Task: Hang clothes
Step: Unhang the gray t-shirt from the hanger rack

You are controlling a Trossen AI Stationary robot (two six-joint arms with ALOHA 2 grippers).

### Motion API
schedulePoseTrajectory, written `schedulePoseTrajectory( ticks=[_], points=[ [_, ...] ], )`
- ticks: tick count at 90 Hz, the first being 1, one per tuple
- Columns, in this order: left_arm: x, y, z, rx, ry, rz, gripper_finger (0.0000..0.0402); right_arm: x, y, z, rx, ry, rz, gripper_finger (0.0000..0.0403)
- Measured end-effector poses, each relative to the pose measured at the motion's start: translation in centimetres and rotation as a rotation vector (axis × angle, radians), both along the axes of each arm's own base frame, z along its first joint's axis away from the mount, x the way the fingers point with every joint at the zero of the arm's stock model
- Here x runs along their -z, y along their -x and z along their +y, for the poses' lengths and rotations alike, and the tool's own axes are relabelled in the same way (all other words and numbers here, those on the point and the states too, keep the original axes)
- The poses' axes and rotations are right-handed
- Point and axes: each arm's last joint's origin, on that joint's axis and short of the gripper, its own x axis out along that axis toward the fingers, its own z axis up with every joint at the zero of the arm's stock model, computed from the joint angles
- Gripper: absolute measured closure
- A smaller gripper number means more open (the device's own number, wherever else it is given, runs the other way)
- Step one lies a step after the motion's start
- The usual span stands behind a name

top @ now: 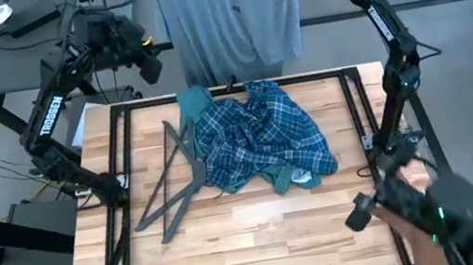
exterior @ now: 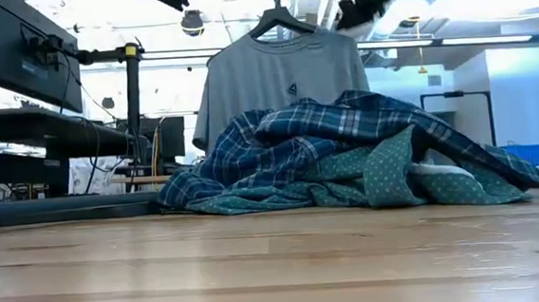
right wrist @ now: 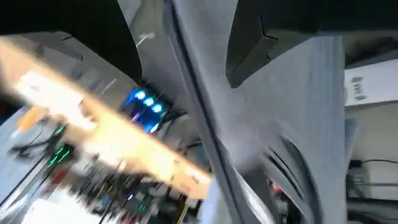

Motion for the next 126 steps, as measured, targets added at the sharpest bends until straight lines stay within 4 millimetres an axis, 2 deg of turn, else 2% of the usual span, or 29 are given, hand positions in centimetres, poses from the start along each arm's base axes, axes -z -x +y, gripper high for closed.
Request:
schedulePoseTrajectory(
  ticks=[14, 21, 30, 36, 42, 49, 54, 83, 98, 111, 126],
  points=[
    [1.0, 0.3, 0.5, -0.007, 0.030, 0.059, 0.0270, 2.8, 0.6, -2.9, -0.247, -0.189, -0.132, 0.0182],
    [1.4, 0.2, 0.6, -0.007, 0.040, 0.072, 0.0270, 4.0, 0.0, -3.6, -0.342, -0.261, -0.171, 0.0182],
    [1.6, 0.0, 0.8, 0.005, 0.032, 0.080, 0.0270, 4.3, -1.5, -3.7, -0.411, -0.239, -0.183, 0.0189],
    [1.5, 0.0, 0.8, 0.012, 0.021, 0.087, 0.0270, 4.1, -2.5, -3.5, -0.429, -0.192, -0.179, 0.0209],
    [1.5, 0.0, 0.8, 0.011, 0.015, 0.085, 0.0270, 3.8, -3.4, -3.2, -0.418, -0.147, -0.179, 0.0247],
    [1.5, 0.0, 0.8, 0.008, 0.018, 0.081, 0.0270, 3.3, -3.5, -2.9, -0.339, -0.132, -0.182, 0.0304],
    [1.5, 0.0, 0.8, 0.000, 0.027, 0.073, 0.0270, 3.0, -3.3, -2.6, -0.333, -0.100, -0.157, 0.0312],
    [1.5, 0.0, 0.8, -0.012, 0.041, 0.062, 0.0270, -0.7, -1.0, 0.7, -0.286, -0.018, -0.139, 0.0312],
    [1.0, 0.0, 0.8, -0.012, 0.012, 0.035, 0.0270, -3.3, -0.9, 4.1, -0.317, 0.019, -0.159, 0.0312],
    [-1.7, -0.3, -0.3, 0.021, -0.107, -0.084, 0.0270, -4.9, -1.7, 8.2, -0.370, 0.005, -0.151, 0.0312],
    [-6.5, -1.3, -4.0, 0.072, -0.437, -0.202, 0.0270, -6.3, -2.1, 12.8, -0.334, 0.013, -0.110, 0.0312]
  ],
)
